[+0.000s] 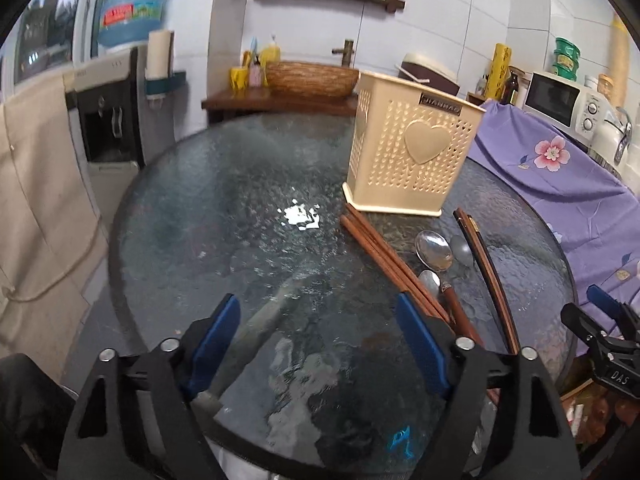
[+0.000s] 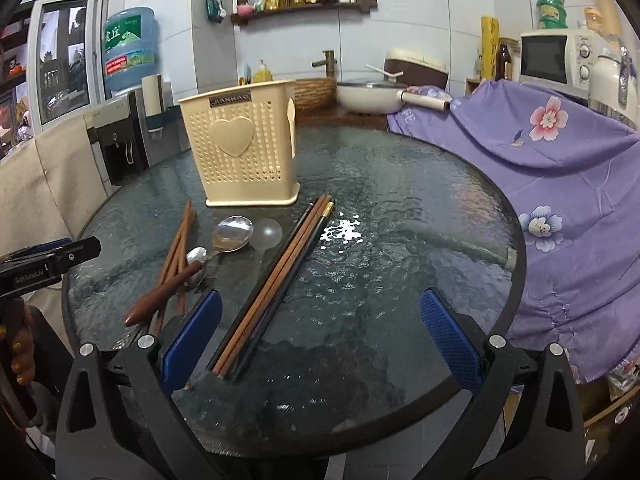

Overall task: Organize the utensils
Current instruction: 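Grasp a brown wooden chopstick with the left gripper while the right gripper reaches toward black chopsticks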

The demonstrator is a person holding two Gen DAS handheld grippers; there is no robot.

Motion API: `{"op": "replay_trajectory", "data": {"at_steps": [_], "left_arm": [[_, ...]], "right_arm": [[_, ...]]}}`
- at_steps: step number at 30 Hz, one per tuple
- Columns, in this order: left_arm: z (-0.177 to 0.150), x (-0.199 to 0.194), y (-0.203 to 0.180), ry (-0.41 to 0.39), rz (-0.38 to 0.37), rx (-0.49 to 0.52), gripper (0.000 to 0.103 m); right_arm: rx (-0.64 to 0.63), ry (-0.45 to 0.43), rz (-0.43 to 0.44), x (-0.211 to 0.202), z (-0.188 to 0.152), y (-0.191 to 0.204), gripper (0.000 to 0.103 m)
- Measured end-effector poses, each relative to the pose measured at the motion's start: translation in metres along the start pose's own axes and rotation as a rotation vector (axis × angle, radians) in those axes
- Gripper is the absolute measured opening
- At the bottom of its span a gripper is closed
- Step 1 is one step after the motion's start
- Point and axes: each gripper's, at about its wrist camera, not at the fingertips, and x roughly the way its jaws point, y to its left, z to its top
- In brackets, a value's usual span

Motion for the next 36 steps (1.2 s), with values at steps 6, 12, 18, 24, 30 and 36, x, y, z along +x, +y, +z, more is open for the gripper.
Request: {"op": "replay_trajectory", "data": {"at_steps": [6,12,18,24,30,36], "left_arm": [[0.012,0.037,-0.003,0.13,-0.102,-0.015,0.056],[0.027,0.063,-0.004,0.197,-0.136,-0.027,0.046],[0.036,0.076,-0.007,0.226,-0.147,-0.022,0.046],[0.049,0.092,-0.008,0.241,-0.14,-0.016,0.046],[0.067,0.105,-0.016,0.245,-0.149,-0.01,0.043],[0.071,0.116,-0.025,0.258,-0.139,0.018,0.042]], "right_arm": [[0.001,0.112,0.059,0.035,0.017,0.001,0.083],[-0.016,0.18,0.062,0.065,0.03,0.004,0.068],[0.047,0.248,0.067,0.095,0.041,-0.011,0.057],[0.086,0.262,0.072,0.115,0.059,-0.018,0.051],[0.051,0.289,0.051,0.13,0.065,-0.01,0.039],[0.076,0.3,0.026,0.139,0.07,-0.02,0.032]]}}
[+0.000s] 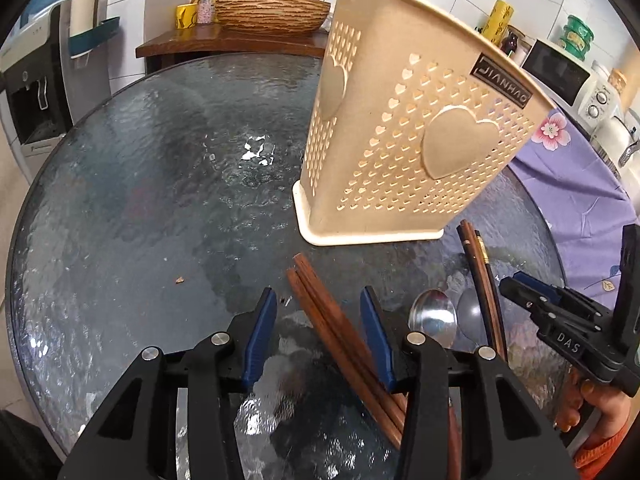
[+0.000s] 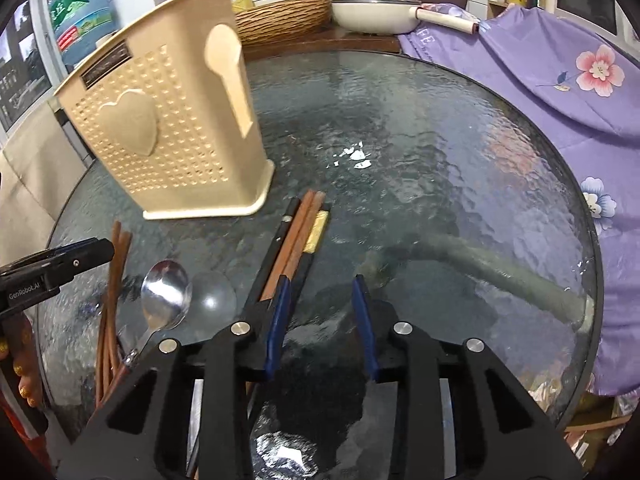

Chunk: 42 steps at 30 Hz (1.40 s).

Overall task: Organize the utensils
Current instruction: 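Grasp a brown wooden chopstick with the left gripper while the right gripper reaches toward black chopsticks, then close the right gripper on a black gold-tipped chopstick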

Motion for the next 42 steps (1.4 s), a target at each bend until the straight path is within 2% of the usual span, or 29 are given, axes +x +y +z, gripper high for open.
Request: {"op": "replay_trajectory", "data": {"at_steps": [3,7,10,18,24,29,37,38,42], "left_arm": [[0.001,0.005,0.001,0.014,-0.003,-0.007,0.038],[0.002,0.01,-0.002,0.021,-0.004,-0.003,0.026],[0.004,0.014,-0.006,0.029,-0.008,0.006,0.022],[0.018,0.027,-0.01,0.074,-0.03,0.029,0.02],[0.028,0.035,-0.021,0.097,-0.015,0.069,0.02],[0.026,0.037,-0.028,0.115,-0.047,0.06,0.015],[0.025,0.031,-0.019,0.103,-0.072,0.036,0.014],[0.025,0.029,-0.017,0.099,-0.075,0.037,0.013],[0.028,0.02,-0.011,0.089,-0.085,0.038,0.013]], "right_arm": [[-0.002,0.012,0.01,0.004,0.005,0.001,0.03],[-0.033,0.025,-0.025,0.011,0.011,0.006,0.026],[-0.037,0.032,-0.023,0.014,0.015,0.006,0.024],[0.023,0.093,0.04,0.032,0.041,-0.005,0.024],[0.031,0.127,0.067,0.045,0.06,-0.008,0.024],[0.065,0.152,0.119,0.053,0.068,-0.009,0.009],[0.076,0.134,0.133,0.055,0.067,-0.014,0.007],[0.082,0.127,0.141,0.052,0.065,-0.016,0.001],[0.076,0.108,0.136,0.045,0.066,-0.022,0.001]]}}
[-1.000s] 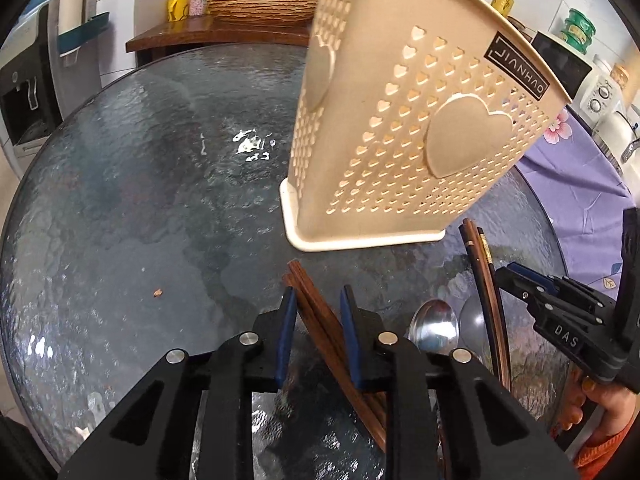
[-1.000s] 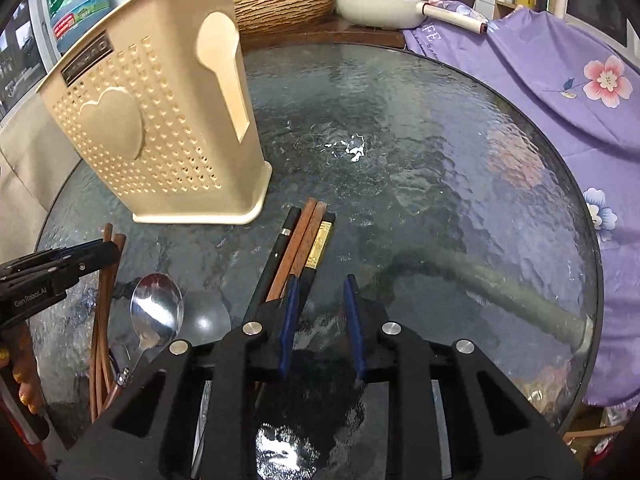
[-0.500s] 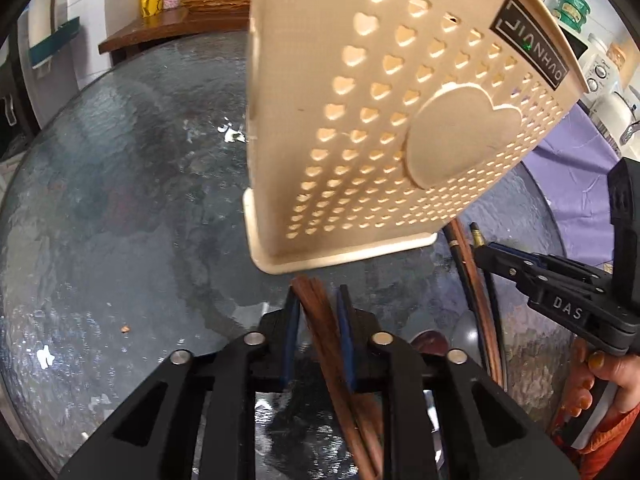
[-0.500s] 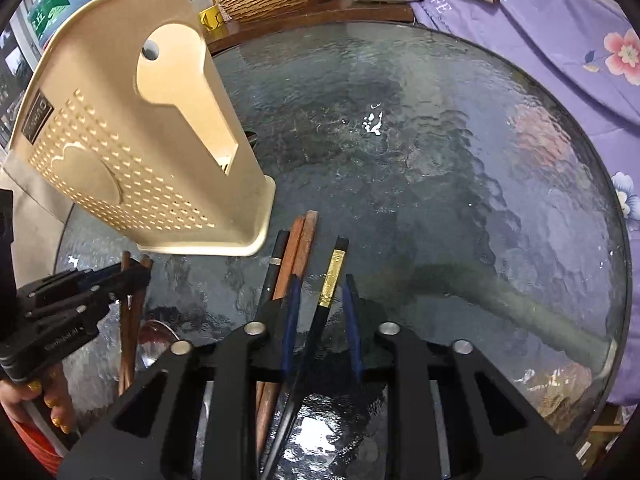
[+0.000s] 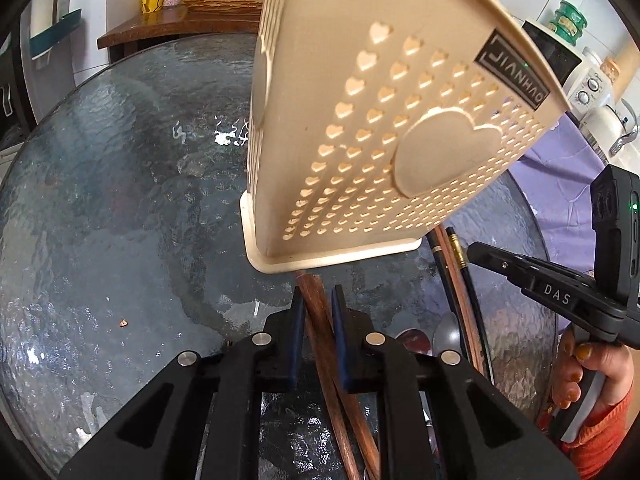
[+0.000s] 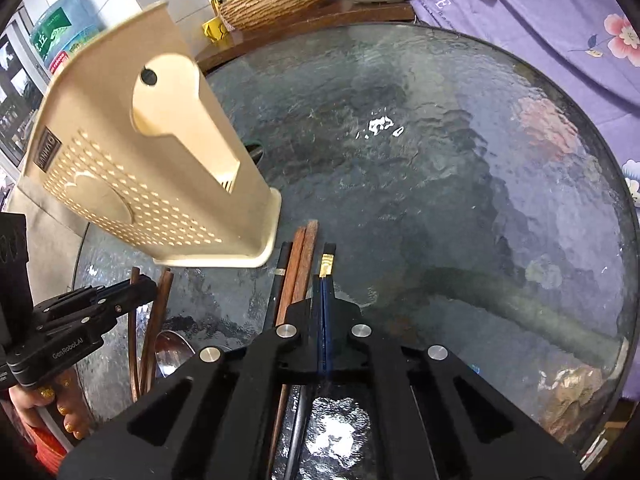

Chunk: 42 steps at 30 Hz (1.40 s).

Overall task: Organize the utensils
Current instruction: 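Close the right gripper on a black gold-tipped chopstick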

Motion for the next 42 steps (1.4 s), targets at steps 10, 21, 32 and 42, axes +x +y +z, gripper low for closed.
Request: {"op": "replay_trajectory", "data": {"at_steps": [10,21,32,42], "left_arm": [[-0.002,0.0,-0.004,0.002,-0.006,0.005,0.013],[-0.003,-0.002,0.005,0.002,-0.011,0.001,0.013],[-0.007,-0.001,-0.005,0.009,-0.012,0.008,0.013],[-0.004,-0.01,-0.011,-0.008,-0.026,0.018,0.013]], "right_arm": [[-0.003,0.005,-0.051,0.004,-0.006,0.004,0.051],[-0.113,0.016,-0.149,0.007,-0.018,0.024,0.033],[-0.214,0.04,-0.222,0.018,-0.018,0.05,0.011],[-0.157,-0.003,-0.158,0.013,-0.018,0.039,0.007]]}}
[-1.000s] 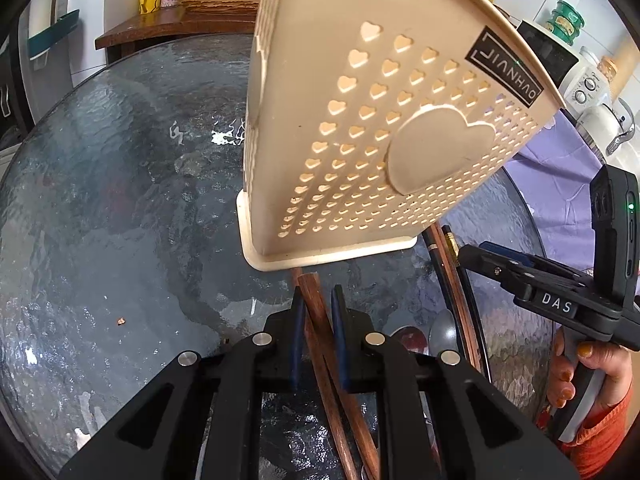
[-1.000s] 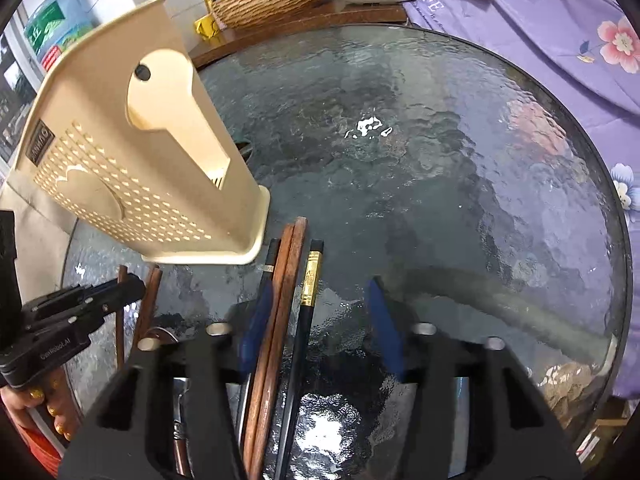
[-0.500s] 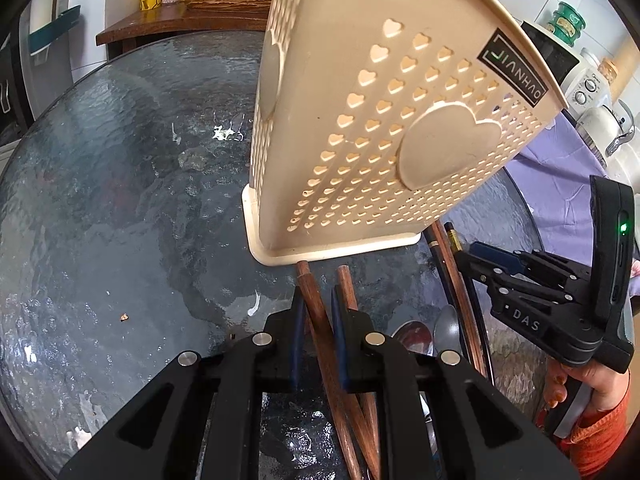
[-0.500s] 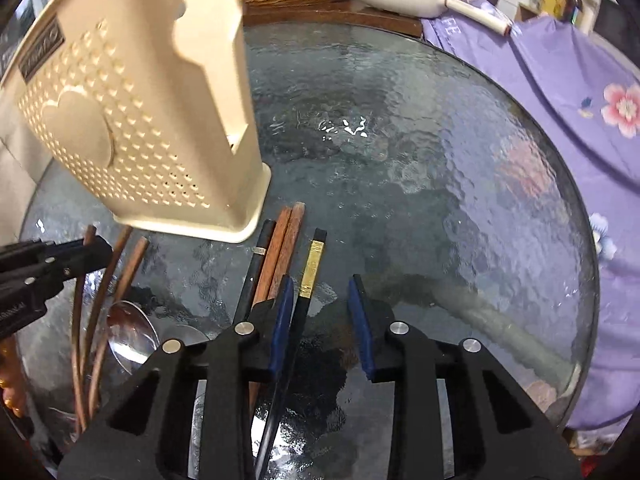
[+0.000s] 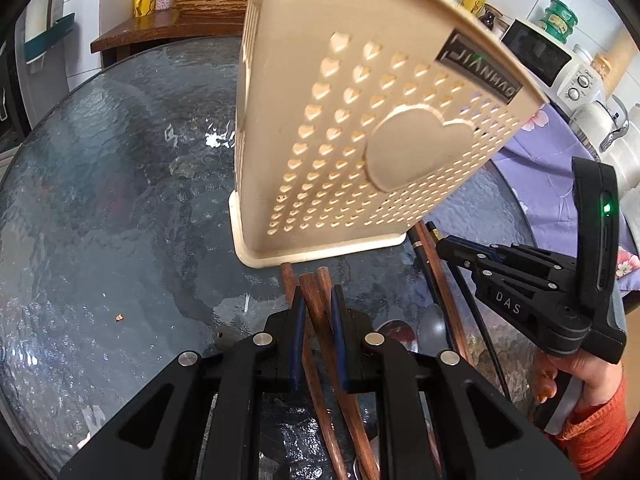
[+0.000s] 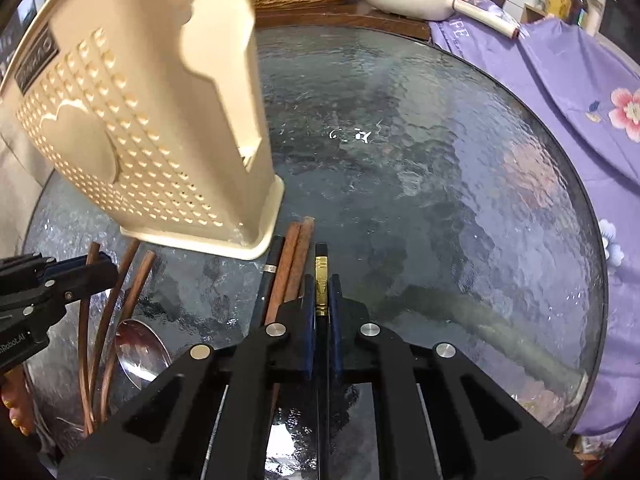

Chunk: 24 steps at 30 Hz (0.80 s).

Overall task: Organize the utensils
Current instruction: 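Close the right gripper on a black gold-tipped chopstick, then lift the brown chopstick with the left gripper while the right gripper lifts the black chopstick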

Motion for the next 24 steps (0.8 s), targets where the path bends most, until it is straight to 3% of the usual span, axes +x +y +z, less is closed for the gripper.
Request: {"op": "replay_trajectory", "data": {"at_steps": [8,15,24], "left_arm": [[0.002,-0.033,-0.003,-0.105,-0.03,0.026,0.012],[0.001,-0.08,-0.014,-0.208,-0.064,0.052,0.01],[-0.001,-0.137,-0.039,-0.338,-0.09,0.123,0.008]], "right_arm": [[0.077,-0.143,0.089,-0.04,0.002,-0.022,0.007],[0.045,-0.307,0.142,-0.109,-0.007,-0.021,0.008],[-0.029,-0.425,0.17,-0.178,-0.023,-0.013,0.008]]}}
